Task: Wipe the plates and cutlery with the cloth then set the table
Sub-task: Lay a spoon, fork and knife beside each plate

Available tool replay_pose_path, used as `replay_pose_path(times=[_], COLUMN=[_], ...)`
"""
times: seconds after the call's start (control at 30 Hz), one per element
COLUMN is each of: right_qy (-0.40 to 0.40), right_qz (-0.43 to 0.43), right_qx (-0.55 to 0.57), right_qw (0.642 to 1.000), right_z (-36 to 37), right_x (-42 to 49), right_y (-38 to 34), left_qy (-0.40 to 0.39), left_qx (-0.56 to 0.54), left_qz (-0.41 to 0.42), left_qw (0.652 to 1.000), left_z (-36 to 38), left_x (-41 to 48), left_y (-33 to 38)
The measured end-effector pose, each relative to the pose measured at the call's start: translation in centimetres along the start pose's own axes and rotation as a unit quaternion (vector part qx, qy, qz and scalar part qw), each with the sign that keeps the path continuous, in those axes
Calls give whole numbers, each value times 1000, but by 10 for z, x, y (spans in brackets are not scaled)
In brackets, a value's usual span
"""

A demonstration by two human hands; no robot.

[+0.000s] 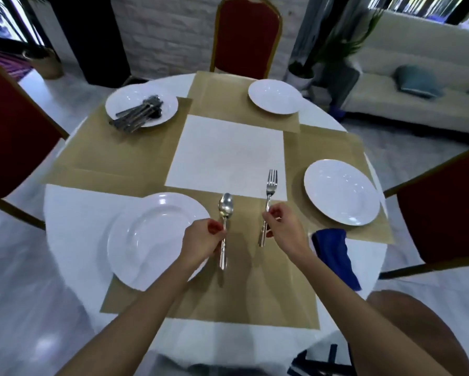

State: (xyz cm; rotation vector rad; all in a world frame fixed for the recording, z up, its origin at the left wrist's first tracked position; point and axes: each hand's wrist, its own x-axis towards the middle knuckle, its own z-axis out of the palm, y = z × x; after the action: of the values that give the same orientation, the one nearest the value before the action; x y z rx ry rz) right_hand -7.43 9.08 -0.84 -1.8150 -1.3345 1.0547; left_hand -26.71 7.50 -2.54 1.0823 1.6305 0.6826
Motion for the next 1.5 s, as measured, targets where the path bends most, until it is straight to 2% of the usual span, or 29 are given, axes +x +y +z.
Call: replay_pose_path(times=[0.17,0.33,0.53,0.87,1.0,1.13,1.2,1.27,1.33,1.5], right_qy=[-9,-25,-44,-76,-94,-100,-98,-92,-78,-42], right_qz=[6,-3,11,47,59,69,75,77,70,23], right_qx=[-6,-6,15,-12,-8,-16,-4,2,-7,-130], right_qw=[1000,1000,999,996,994,992,992,993,994,990], right_z=[-23,-29,-28,-19,-11,4,14,23,31,37], right_x=[-27,-39,-46,-51,-49,-44,-42,-42,-43,-46], right_y=[32,41,50,63,62,60,59,60,61,62], left_qy=[22,57,98,92,102,129,148,119,101,70], left_qx=[202,293,342,442,432,433,397,412,461,501], left_qz=[50,47,59,100,120,223,263,252,228,194], left_qw=[978,953,933,887,888,864,867,867,852,840], left_z=[38,59,67,71,69,64,59,51,43,36], left_x=[-19,-21,-19,-26,-40,-74,-86,-92,-94,-99], left_y=[-17,-24,-25,-32,-36,-66,-95,-123,-140,-142])
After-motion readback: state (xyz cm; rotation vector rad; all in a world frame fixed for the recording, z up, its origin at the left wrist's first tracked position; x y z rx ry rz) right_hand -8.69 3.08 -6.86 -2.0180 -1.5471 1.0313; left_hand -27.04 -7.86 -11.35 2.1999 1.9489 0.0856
